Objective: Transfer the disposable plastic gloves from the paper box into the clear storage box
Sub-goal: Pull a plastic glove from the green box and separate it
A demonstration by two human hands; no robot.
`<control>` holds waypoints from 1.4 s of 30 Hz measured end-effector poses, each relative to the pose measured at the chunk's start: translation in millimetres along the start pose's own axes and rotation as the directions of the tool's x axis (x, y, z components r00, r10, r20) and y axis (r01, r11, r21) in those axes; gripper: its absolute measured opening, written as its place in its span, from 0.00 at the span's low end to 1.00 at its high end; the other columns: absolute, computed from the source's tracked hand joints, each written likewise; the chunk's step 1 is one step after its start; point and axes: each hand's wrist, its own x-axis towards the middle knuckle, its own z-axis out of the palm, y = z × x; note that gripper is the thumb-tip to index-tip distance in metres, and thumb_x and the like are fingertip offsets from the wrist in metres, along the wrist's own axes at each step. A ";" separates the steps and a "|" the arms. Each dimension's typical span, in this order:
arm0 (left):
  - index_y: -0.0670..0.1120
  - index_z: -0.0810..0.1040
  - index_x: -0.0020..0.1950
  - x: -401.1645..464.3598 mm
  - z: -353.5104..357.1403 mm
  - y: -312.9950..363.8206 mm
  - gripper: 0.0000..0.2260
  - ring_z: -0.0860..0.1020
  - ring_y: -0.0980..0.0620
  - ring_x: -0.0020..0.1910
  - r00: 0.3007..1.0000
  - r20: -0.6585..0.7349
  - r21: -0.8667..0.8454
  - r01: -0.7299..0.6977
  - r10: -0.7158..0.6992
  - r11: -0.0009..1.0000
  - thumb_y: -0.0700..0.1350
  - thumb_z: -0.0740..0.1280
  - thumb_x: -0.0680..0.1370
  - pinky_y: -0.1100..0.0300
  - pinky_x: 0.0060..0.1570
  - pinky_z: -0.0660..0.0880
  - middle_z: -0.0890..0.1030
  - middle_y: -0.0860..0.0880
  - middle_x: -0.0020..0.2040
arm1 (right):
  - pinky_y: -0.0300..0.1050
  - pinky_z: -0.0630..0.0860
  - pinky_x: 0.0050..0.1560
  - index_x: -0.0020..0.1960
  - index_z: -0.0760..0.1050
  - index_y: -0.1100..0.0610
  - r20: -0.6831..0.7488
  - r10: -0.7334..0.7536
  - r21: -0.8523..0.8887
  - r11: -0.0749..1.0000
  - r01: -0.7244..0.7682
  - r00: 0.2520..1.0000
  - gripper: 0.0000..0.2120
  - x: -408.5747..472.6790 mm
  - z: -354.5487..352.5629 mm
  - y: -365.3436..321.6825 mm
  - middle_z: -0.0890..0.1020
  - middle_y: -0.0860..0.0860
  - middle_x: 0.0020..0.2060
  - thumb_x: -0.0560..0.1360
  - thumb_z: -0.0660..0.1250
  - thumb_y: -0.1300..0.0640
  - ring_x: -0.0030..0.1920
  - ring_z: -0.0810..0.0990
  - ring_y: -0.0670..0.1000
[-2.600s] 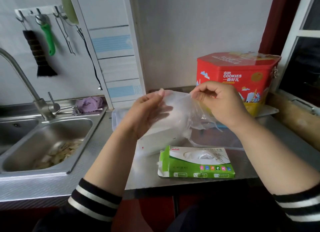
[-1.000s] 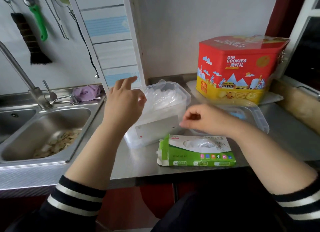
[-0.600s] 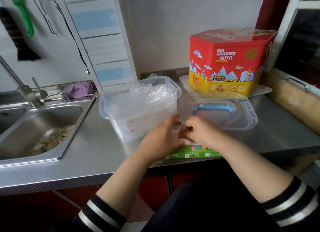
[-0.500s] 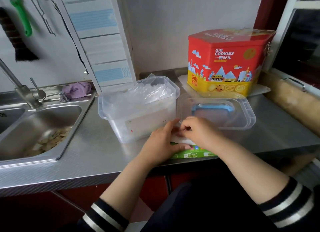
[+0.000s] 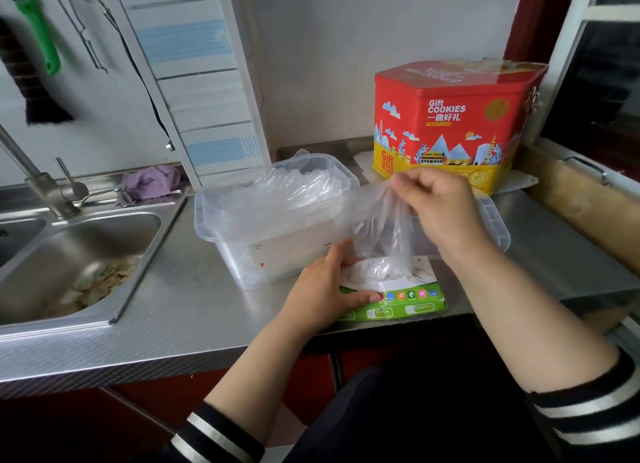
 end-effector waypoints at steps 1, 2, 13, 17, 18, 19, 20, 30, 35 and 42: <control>0.47 0.66 0.70 0.2 -0.9 0.2 0.37 0.74 0.54 0.61 1.000 0.003 -0.004 -0.013 0.013 1.000 0.57 0.77 0.67 0.61 0.59 0.68 0.78 0.56 0.62 | 0.37 0.75 0.43 0.41 0.80 0.48 -0.045 -0.022 0.043 0.999 0.024 0.999 0.07 4.7 -4.5 -7.2 0.81 0.39 0.31 0.76 0.69 0.56 0.35 0.77 0.38; 0.48 0.67 0.69 -0.5 -1.2 -0.1 0.36 0.74 0.56 0.61 1.000 0.012 -0.010 -0.020 0.020 1.000 0.57 0.77 0.67 0.62 0.59 0.68 0.78 0.57 0.62 | 0.36 0.75 0.44 0.41 0.80 0.47 -0.072 -0.038 0.077 0.996 0.044 0.997 0.07 7.2 -7.8 -12.7 0.82 0.38 0.31 0.76 0.69 0.56 0.36 0.77 0.38; 0.43 0.82 0.43 15.8 -76.6 44.9 0.41 0.83 0.50 0.43 0.981 -0.058 -0.654 0.104 -0.187 0.749 0.73 0.42 0.69 0.57 0.45 0.76 0.86 0.45 0.42 | 0.30 0.72 0.47 0.43 0.81 0.46 -0.119 -0.179 0.099 0.977 0.191 0.977 0.06 5.5 -11.9 -31.7 0.83 0.35 0.35 0.74 0.71 0.57 0.40 0.78 0.34; 0.42 0.80 0.57 33.5 -115.5 66.8 0.42 0.82 0.47 0.51 0.989 0.133 -0.870 0.150 -0.069 0.470 0.72 0.44 0.67 0.59 0.46 0.78 0.84 0.43 0.51 | 0.31 0.74 0.51 0.51 0.81 0.51 -0.073 -0.407 -0.069 0.913 0.403 0.910 0.06 -3.4 3.9 -38.1 0.82 0.36 0.43 0.74 0.70 0.56 0.46 0.81 0.36; 0.44 0.81 0.54 36.2 -122.7 71.6 0.35 0.83 0.50 0.48 0.992 0.121 -0.882 0.127 -0.043 0.454 0.69 0.47 0.71 0.60 0.44 0.78 0.85 0.46 0.47 | 0.34 0.75 0.53 0.52 0.82 0.53 -0.048 -0.506 -0.162 0.855 0.493 0.861 0.07 -3.4 9.3 -37.4 0.83 0.40 0.46 0.75 0.69 0.55 0.48 0.81 0.39; 0.46 0.81 0.49 38.4 -128.8 75.3 0.27 0.83 0.53 0.44 0.995 0.096 -0.882 0.096 -0.023 0.461 0.64 0.52 0.75 0.61 0.42 0.79 0.85 0.49 0.42 | 0.38 0.76 0.55 0.52 0.83 0.55 -0.023 -0.594 -0.244 0.783 0.572 0.804 0.09 -1.1 16.0 -35.7 0.83 0.44 0.49 0.75 0.68 0.54 0.50 0.82 0.44; 0.47 0.81 0.45 41.3 -133.1 76.7 0.19 0.83 0.55 0.39 0.998 0.057 -0.873 0.059 -0.019 0.485 0.56 0.56 0.79 0.62 0.40 0.79 0.84 0.51 0.37 | 0.41 0.76 0.56 0.52 0.83 0.57 -0.007 -0.660 -0.307 0.716 0.627 0.751 0.09 3.1 22.5 -32.8 0.84 0.47 0.51 0.76 0.68 0.54 0.51 0.82 0.48; 0.47 0.67 0.68 57.6 -161.8 20.3 0.16 0.84 0.49 0.37 0.859 -0.325 -0.696 0.067 -0.396 0.715 0.36 0.52 0.83 0.58 0.30 0.79 0.82 0.47 0.53 | 0.49 0.73 0.63 0.62 0.79 0.56 0.353 -0.513 -0.499 0.604 0.621 0.782 0.16 60.4 99.2 -19.3 0.81 0.52 0.61 0.77 0.65 0.53 0.62 0.77 0.56; 0.57 0.63 0.72 57.0 -156.2 -23.1 0.24 0.82 0.48 0.41 0.824 -0.424 -0.227 0.304 -0.375 0.925 0.36 0.54 0.79 0.48 0.45 0.81 0.83 0.49 0.49 | 0.41 0.68 0.61 0.69 0.71 0.44 0.649 0.044 -0.590 0.659 0.466 0.760 0.23 81.8 128.6 -16.1 0.74 0.47 0.67 0.75 0.67 0.44 0.65 0.72 0.50; 0.54 0.73 0.69 60.1 -155.9 -38.8 0.22 0.71 0.43 0.62 0.897 -0.382 0.546 0.414 -0.223 0.729 0.37 0.59 0.78 0.54 0.51 0.68 0.78 0.44 0.60 | 0.41 0.66 0.66 0.73 0.68 0.51 0.769 0.450 -0.634 0.629 0.451 0.454 0.24 98.4 152.4 -19.7 0.71 0.48 0.70 0.77 0.65 0.59 0.69 0.70 0.51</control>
